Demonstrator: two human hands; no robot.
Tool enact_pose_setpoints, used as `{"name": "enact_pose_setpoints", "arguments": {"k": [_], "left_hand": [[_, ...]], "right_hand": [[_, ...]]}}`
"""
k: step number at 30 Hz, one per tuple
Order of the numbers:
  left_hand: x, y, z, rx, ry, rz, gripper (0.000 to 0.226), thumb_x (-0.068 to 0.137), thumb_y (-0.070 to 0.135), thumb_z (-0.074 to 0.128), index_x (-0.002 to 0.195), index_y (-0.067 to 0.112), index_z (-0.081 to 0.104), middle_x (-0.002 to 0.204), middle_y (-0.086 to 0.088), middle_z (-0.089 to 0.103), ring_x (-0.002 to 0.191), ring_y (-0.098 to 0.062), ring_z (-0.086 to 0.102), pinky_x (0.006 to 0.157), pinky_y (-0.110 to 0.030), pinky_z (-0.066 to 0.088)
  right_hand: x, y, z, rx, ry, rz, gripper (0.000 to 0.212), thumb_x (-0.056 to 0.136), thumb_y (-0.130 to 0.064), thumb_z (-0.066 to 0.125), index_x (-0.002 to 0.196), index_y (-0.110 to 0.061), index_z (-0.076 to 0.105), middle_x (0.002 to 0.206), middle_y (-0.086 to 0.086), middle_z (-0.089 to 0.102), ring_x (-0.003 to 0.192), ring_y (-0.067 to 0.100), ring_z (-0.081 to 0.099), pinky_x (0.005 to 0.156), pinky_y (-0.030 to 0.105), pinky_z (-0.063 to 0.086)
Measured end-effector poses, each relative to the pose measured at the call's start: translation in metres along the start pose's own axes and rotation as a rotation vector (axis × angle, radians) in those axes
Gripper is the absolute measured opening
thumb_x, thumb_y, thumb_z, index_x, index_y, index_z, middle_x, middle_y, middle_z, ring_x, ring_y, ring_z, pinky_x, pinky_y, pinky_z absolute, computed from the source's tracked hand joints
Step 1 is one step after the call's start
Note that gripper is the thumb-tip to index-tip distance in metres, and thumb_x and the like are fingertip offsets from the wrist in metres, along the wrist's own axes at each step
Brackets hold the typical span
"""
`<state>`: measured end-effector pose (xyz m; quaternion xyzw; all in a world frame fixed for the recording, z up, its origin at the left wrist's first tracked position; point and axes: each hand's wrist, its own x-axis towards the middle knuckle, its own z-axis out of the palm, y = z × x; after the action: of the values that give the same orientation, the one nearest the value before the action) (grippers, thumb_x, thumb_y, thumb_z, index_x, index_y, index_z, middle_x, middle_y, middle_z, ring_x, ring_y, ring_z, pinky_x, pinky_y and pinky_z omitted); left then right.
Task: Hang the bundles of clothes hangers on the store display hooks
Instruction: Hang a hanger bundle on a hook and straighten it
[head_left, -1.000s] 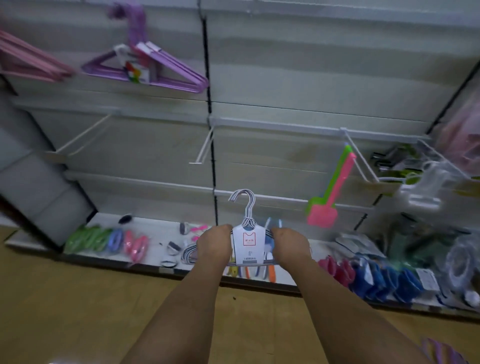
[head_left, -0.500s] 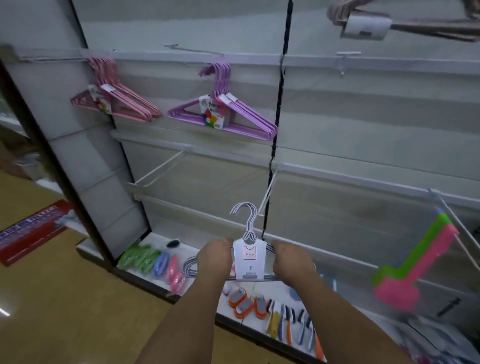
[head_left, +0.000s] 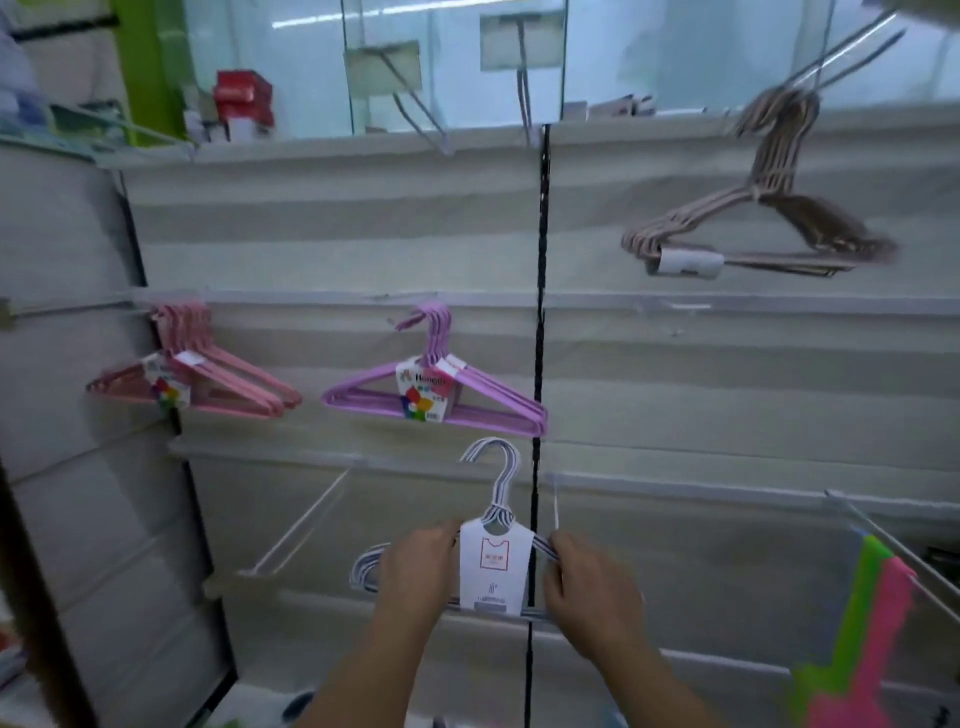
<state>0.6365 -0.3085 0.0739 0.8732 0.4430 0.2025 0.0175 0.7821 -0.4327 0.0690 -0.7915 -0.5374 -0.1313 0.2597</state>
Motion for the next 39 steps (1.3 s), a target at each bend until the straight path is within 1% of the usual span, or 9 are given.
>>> {"name": "enact_pose_setpoints", "arguments": {"k": [7, 9, 12, 16, 20, 28, 32, 34, 39], "left_hand": [[0.059, -0.018, -0.084, -0.112, 0.343, 0.222, 0.024, 0.097, 0.025, 0.047, 0.118, 0.028, 0.060, 0.103, -0.001, 0.069, 0.088, -0.025, 0.065, 0.069, -0.033, 0.050], [0.077, -0.023, -0.114, -0.102, 0.506, 0.290, 0.019, 0.093, 0.023, 0.059, 0.111, 0.021, 0.065, 0.092, -0.008, 0.071, 0.077, -0.033, 0.066, 0.059, -0.037, 0.048], [0.103, -0.029, -0.147, 0.034, 0.736, 0.368, 0.019, 0.079, 0.020, 0.075, 0.097, 0.017, 0.071, 0.071, -0.005, 0.070, 0.051, -0.030, 0.062, 0.042, -0.029, 0.039], [0.134, -0.031, -0.181, 0.095, 0.953, 0.415, 0.021, 0.080, 0.020, 0.063, 0.097, 0.016, 0.073, 0.075, 0.000, 0.072, 0.055, -0.023, 0.064, 0.051, -0.028, 0.048], [0.163, -0.031, -0.199, 0.004, 0.940, 0.404, 0.031, 0.084, 0.019, 0.051, 0.108, 0.011, 0.069, 0.085, -0.004, 0.072, 0.071, -0.025, 0.066, 0.075, -0.036, 0.050], [0.216, -0.037, -0.201, -0.002, 0.988, 0.303, 0.029, 0.086, 0.010, 0.063, 0.115, 0.017, 0.067, 0.089, -0.005, 0.072, 0.079, -0.027, 0.065, 0.085, -0.039, 0.046], [0.232, -0.030, -0.213, -0.180, 0.865, 0.236, 0.043, 0.098, 0.019, 0.046, 0.141, 0.020, 0.045, 0.112, -0.006, 0.066, 0.101, -0.027, 0.058, 0.097, -0.039, 0.037], [0.244, -0.023, -0.224, -0.348, 0.832, 0.202, 0.050, 0.099, 0.024, 0.043, 0.148, 0.021, 0.033, 0.127, -0.004, 0.058, 0.112, -0.026, 0.053, 0.095, -0.040, 0.040], [0.277, -0.008, -0.247, -0.594, 0.780, 0.170, 0.053, 0.098, 0.019, 0.041, 0.149, 0.024, 0.027, 0.142, 0.000, 0.045, 0.121, -0.023, 0.050, 0.084, -0.037, 0.044]], "right_hand": [[0.068, -0.047, -0.055, -0.172, 0.436, -0.023, 0.009, 0.075, -0.019, 0.055, 0.069, -0.018, 0.061, 0.057, -0.002, 0.059, 0.045, 0.027, 0.055, 0.040, 0.023, 0.035], [0.089, -0.058, -0.073, -0.144, 0.508, -0.009, 0.004, 0.074, -0.010, 0.065, 0.071, -0.013, 0.064, 0.057, 0.003, 0.060, 0.045, 0.032, 0.054, 0.043, 0.024, 0.032], [0.120, -0.070, -0.090, -0.063, 0.620, 0.023, 0.014, 0.081, -0.016, 0.053, 0.079, -0.009, 0.064, 0.061, 0.011, 0.060, 0.050, 0.036, 0.054, 0.049, 0.027, 0.027], [0.153, -0.090, -0.103, 0.010, 0.697, -0.019, 0.019, 0.089, -0.015, 0.046, 0.088, -0.008, 0.064, 0.073, 0.012, 0.062, 0.059, 0.037, 0.055, 0.053, 0.029, 0.029], [0.189, -0.097, -0.110, 0.048, 0.688, -0.026, 0.017, 0.095, -0.015, 0.048, 0.102, -0.011, 0.063, 0.086, 0.010, 0.065, 0.073, 0.037, 0.057, 0.059, 0.031, 0.030], [0.251, -0.102, -0.114, 0.072, 0.659, -0.027, 0.021, 0.096, -0.016, 0.046, 0.107, -0.014, 0.063, 0.094, 0.008, 0.065, 0.079, 0.035, 0.055, 0.064, 0.029, 0.027], [0.278, -0.105, -0.117, 0.134, 0.645, 0.039, 0.023, 0.094, -0.015, 0.046, 0.108, -0.016, 0.065, 0.098, 0.008, 0.066, 0.086, 0.034, 0.057, 0.066, 0.030, 0.030], [0.294, -0.108, -0.119, 0.161, 0.634, 0.083, 0.025, 0.093, -0.015, 0.047, 0.109, -0.018, 0.066, 0.101, 0.008, 0.067, 0.091, 0.034, 0.058, 0.067, 0.031, 0.033], [0.324, -0.121, -0.124, 0.197, 0.656, 0.150, 0.033, 0.093, -0.017, 0.048, 0.121, -0.025, 0.063, 0.112, 0.005, 0.067, 0.101, 0.031, 0.060, 0.078, 0.034, 0.045]]}}
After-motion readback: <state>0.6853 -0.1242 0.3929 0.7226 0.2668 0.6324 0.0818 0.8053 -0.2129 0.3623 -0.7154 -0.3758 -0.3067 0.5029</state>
